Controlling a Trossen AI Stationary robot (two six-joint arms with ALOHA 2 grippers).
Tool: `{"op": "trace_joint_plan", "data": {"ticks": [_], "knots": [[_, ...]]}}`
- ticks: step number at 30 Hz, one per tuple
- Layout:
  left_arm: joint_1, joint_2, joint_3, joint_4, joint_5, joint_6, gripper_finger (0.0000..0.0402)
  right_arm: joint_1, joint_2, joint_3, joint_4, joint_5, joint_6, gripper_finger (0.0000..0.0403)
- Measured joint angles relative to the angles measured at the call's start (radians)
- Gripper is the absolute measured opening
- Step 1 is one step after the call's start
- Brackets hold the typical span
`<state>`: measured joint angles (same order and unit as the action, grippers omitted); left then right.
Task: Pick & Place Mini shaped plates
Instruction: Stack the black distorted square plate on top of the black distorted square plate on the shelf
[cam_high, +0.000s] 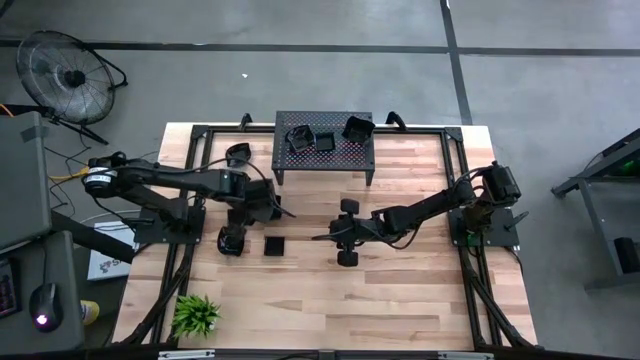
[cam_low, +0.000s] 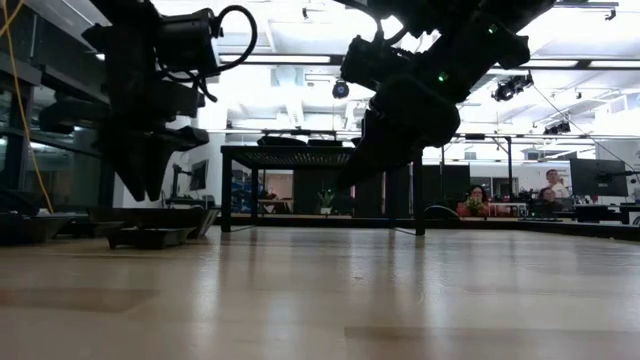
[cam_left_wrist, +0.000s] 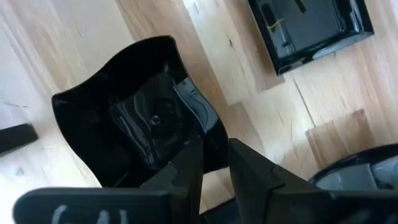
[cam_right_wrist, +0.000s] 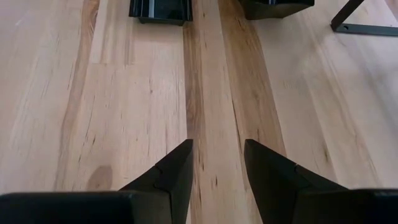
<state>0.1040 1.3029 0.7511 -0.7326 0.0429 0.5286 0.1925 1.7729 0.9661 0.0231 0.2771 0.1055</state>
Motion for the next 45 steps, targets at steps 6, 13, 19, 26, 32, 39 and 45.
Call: {"op": "trace_joint_plan", "data": {"ticks": [6,13,19,26,32,39,45], "knots": [[-0.016,0.0,-0.002,0.007,-0.007,-0.07,0.0074,0.0,0.0,0.0,0.0,0.0,0.002,0.0138],[-0.1,0.0,-0.002,0.042,-0.094,-0.096,0.0074,0.0,0.0,0.0,0.0,0.0,0.001,0.0138],[-0.157,0.0,-0.002,0.041,-0.184,-0.166,0.0074,0.0,0.0,0.0,0.0,0.0,0.002,0.0138],[-0.219,0.005,-0.002,0.042,-0.243,-0.246,0.0074,0.0,0.0,0.0,0.004,0.0,0.002,0.0138],[-0.245,0.026,-0.002,0.035,-0.287,-0.257,0.0074,0.0,0.0,0.0,0.004,0.0,0.002,0.0138],[-0.242,0.067,-0.002,0.026,-0.325,-0.268,0.0074,0.0,0.0,0.0,0.011,-0.001,0.003,0.0138],[-0.242,0.071,-0.002,0.02,-0.318,-0.264,0.0075,0.0,0.0,0.0,0.012,-0.003,0.003,0.0138]]}}
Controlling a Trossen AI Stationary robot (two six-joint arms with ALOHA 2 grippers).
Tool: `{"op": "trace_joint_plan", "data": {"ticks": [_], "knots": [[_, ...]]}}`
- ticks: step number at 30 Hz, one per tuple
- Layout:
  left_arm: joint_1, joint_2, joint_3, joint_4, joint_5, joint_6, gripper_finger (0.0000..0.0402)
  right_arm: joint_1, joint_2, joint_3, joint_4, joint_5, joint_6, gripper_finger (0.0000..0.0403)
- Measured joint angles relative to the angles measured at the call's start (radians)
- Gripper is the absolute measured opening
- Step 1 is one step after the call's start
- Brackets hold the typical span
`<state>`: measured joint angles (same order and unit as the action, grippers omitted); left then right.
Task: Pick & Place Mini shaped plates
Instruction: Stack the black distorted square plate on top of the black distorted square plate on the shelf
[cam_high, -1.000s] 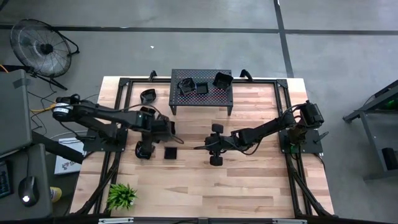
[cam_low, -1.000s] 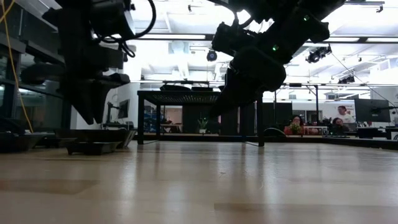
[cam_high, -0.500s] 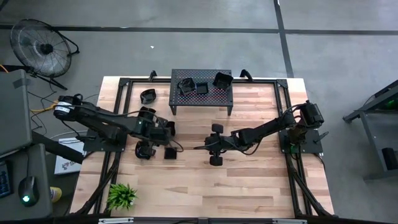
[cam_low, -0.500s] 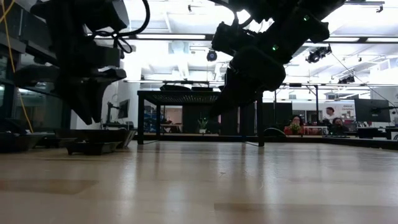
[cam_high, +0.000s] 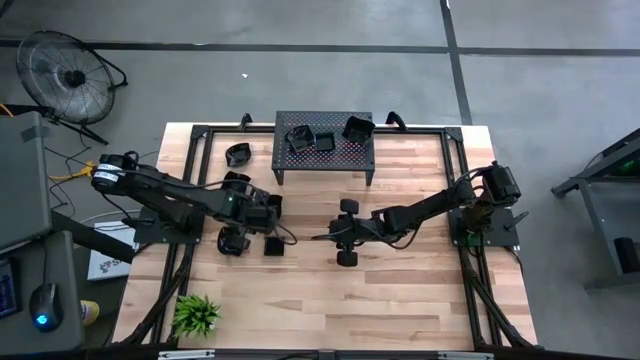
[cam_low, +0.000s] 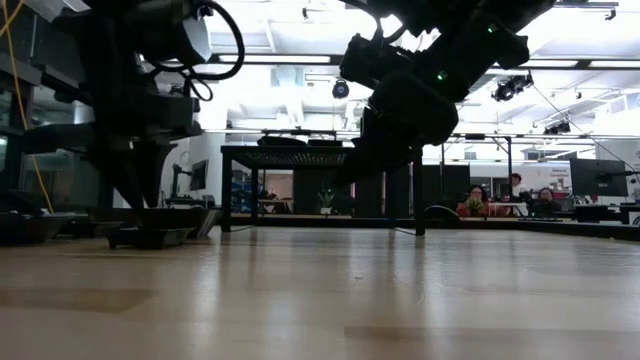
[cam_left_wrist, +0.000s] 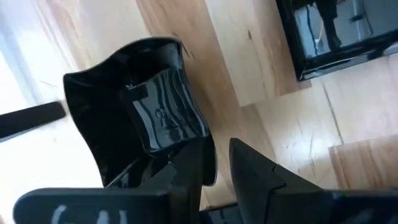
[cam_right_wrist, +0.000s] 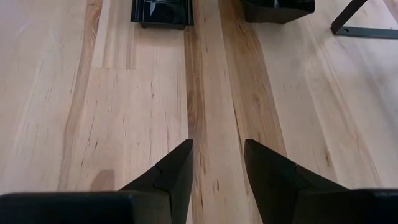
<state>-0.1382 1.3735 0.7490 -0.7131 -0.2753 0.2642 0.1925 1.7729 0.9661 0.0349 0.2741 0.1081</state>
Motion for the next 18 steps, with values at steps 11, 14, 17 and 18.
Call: {"op": "trace_joint_plan", "data": {"ticks": [11,14,17,18], "knots": [[0.0,-0.014,0.0,-0.072,0.033,-0.024,0.0181,0.0,0.0,0.0,0.0,0.0,0.0,0.0138],[0.001,-0.038,0.0,-0.067,0.014,-0.101,0.0197,0.0,0.0,0.0,0.0,0.001,0.0,0.0138],[0.001,-0.068,0.0,-0.065,0.006,-0.193,0.0199,0.0,0.0,0.0,0.0,0.003,0.0,0.0138],[0.001,-0.078,0.0,-0.065,-0.008,-0.228,0.0198,0.0,0.0,0.0,0.0,0.003,0.0,0.0138]]}}
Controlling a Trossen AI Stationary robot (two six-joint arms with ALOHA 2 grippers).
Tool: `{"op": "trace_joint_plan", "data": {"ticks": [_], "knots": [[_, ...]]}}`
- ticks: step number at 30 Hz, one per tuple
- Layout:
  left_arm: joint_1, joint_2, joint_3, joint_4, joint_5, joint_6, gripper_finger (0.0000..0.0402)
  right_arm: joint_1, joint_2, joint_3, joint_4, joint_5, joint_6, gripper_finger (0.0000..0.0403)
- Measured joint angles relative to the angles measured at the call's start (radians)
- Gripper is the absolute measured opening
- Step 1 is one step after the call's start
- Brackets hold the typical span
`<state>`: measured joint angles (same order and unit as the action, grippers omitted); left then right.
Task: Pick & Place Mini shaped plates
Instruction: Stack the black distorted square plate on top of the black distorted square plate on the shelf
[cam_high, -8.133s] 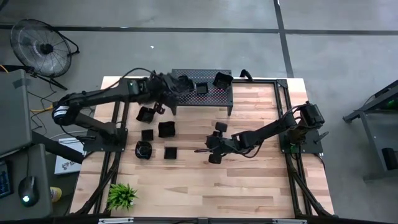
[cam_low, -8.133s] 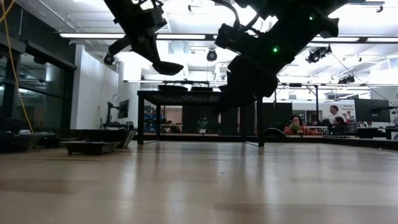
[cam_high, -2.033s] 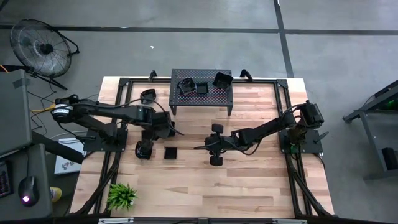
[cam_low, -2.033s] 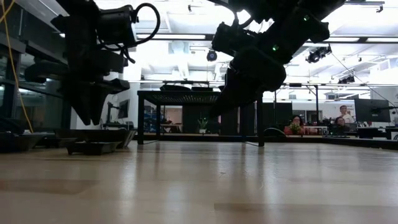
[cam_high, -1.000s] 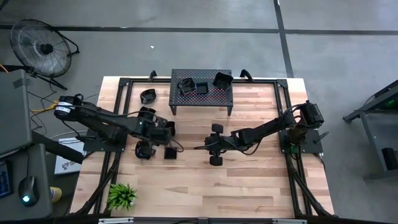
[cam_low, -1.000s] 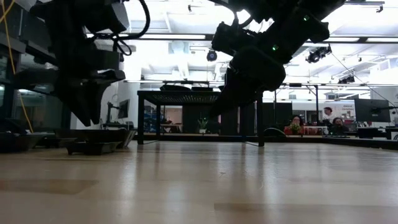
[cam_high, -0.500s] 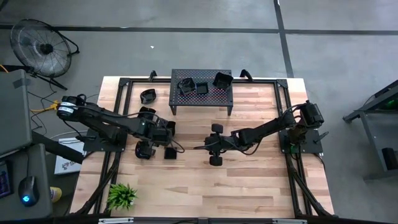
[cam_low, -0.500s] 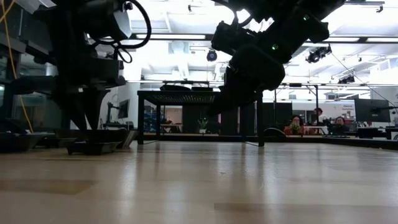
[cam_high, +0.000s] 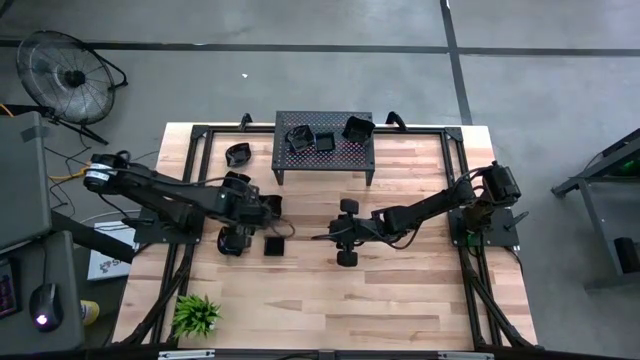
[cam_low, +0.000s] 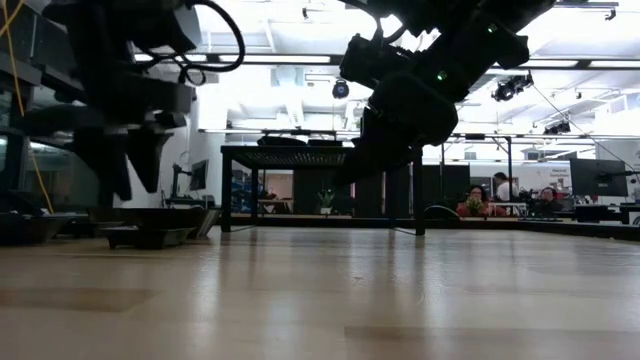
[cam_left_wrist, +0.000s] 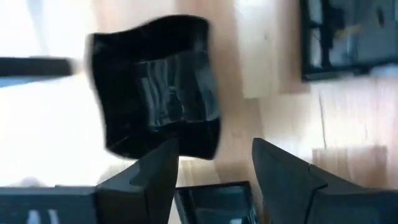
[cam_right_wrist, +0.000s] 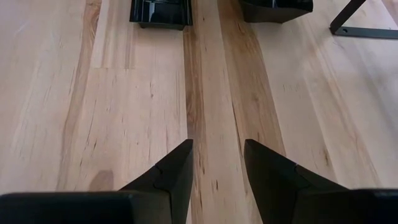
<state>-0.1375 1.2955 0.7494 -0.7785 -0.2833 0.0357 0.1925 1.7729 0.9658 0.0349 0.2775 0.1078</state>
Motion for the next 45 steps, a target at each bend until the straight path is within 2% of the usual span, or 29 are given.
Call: {"op": "trace_joint_plan", "data": {"ticks": [4,9,18,24,32,37,45], "knots": [[0.01,-0.034,0.0,-0.013,-0.082,-0.213,0.0191,0.0,0.0,0.0,0.008,0.0,0.005,0.0138],[0.076,-0.051,0.0,-0.006,-0.034,-0.372,0.018,0.0,0.0,0.0,0.01,0.0,0.023,0.0138],[0.182,-0.045,0.001,-0.018,0.07,-0.513,0.0166,0.0,0.0,0.0,0.014,-0.005,0.053,0.0138],[0.229,-0.045,0.001,-0.017,0.096,-0.585,0.0155,0.0,0.0,0.0,0.014,-0.036,0.079,0.0138],[0.231,-0.005,0.002,-0.016,0.095,-0.643,0.0143,0.007,0.0,0.0,0.011,-0.05,0.076,0.0138],[0.231,0.046,0.002,-0.015,0.091,-0.644,0.0142,0.008,0.0,0.0,0.006,-0.05,0.071,0.0138],[0.231,0.051,0.002,0.026,0.091,-0.644,0.0142,0.007,0.0,0.0,0.001,-0.05,0.064,0.0138]]}}
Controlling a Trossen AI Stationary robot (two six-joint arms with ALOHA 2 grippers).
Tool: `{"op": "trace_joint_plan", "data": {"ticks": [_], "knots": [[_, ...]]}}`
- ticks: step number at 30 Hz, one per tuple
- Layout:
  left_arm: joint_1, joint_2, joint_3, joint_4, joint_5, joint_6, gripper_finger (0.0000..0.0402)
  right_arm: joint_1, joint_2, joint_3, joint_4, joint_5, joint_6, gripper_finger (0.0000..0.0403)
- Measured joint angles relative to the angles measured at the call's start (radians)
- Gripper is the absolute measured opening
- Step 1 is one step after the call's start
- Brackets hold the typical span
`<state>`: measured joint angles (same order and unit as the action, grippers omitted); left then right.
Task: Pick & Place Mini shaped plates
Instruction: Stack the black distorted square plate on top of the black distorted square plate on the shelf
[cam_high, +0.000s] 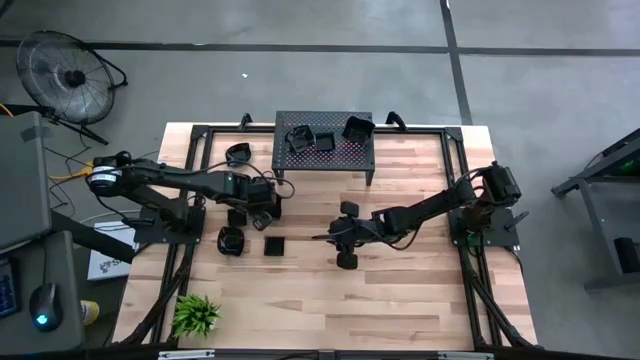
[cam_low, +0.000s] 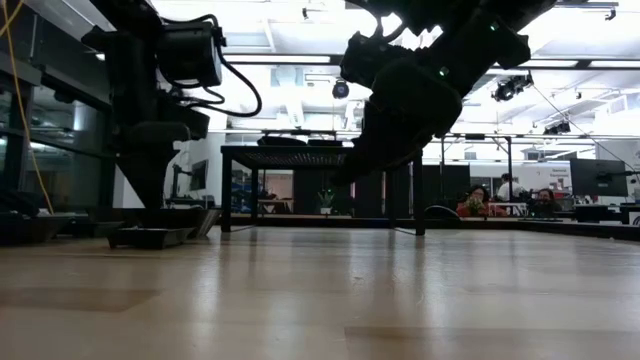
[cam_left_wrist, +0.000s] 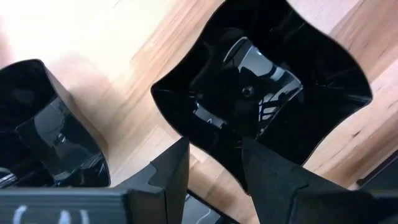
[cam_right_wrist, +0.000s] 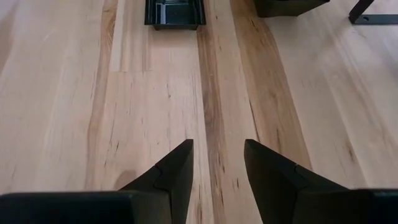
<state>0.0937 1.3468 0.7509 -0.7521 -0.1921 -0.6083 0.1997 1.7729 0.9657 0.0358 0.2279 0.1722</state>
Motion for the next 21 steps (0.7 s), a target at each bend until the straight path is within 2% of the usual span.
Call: {"op": "trace_joint_plan", "data": {"ticks": [15,21], "knots": [[0.0,0.0,-0.002,0.001,-0.01,-0.005,0.0142,0.004,0.0,0.0,-0.002,0.0,0.003,0.0138],[0.027,0.0,-0.076,0.084,0.013,-0.004,0.0142,0.004,0.0,0.0,-0.002,0.0,0.003,0.0138]]}}
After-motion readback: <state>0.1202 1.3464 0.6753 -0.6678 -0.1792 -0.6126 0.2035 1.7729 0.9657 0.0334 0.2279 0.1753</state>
